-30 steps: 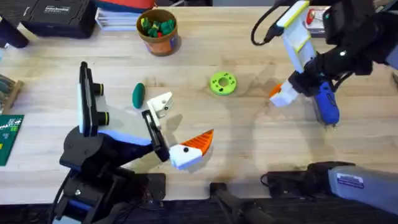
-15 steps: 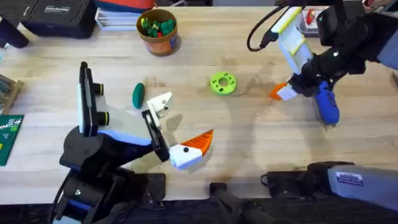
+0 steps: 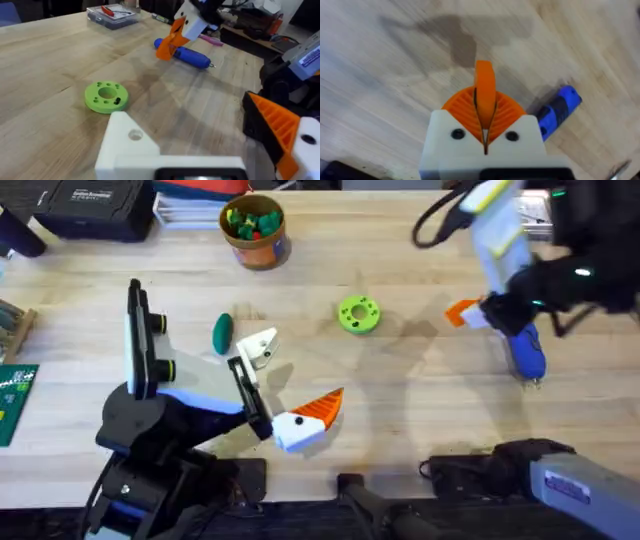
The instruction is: Pick up the gripper from the table and insert it into the empty holder that is missing its gripper. Then pick up a screw, insert it into the mounting hole, and use the screwdriver to tighten it. Finally, clean up the table by picking up the vegetable and placing it into the bucket.
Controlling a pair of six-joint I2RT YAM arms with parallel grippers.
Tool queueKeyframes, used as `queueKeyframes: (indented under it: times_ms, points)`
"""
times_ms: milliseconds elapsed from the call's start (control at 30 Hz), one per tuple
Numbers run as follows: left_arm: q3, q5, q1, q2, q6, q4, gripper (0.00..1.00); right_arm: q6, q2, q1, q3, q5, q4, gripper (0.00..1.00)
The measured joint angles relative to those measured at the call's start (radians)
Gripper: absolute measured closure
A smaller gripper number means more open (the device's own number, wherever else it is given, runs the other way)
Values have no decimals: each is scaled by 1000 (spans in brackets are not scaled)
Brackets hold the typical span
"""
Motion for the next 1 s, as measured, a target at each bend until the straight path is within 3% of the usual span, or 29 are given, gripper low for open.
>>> queueKeyframes:
  times_ms: [200, 233, 367, 533, 633, 767, 1000]
  points:
    - [0, 0, 0, 0, 0, 0, 15, 149, -287, -2, 0, -71, -86, 990]
    - [0, 0, 0, 0, 0, 0, 15, 226, -409, -18, -17, -142, -99, 990]
    - [0, 0, 0, 0, 0, 0, 15, 345, -493, -32, -148, -321, -18, 991]
    - [0, 0, 0, 0, 0, 0, 15, 610, -487, -32, -343, -595, 269, 991]
    - [0, 0, 0, 0, 0, 0, 15, 841, -473, -32, -394, -686, 376, 991]
    - [0, 0, 0, 0, 0, 0, 15, 1097, -442, -32, -399, -746, 422, 991]
    - [0, 0, 0, 0, 0, 0, 15, 1366, -346, -16, -399, -780, 436, 991]
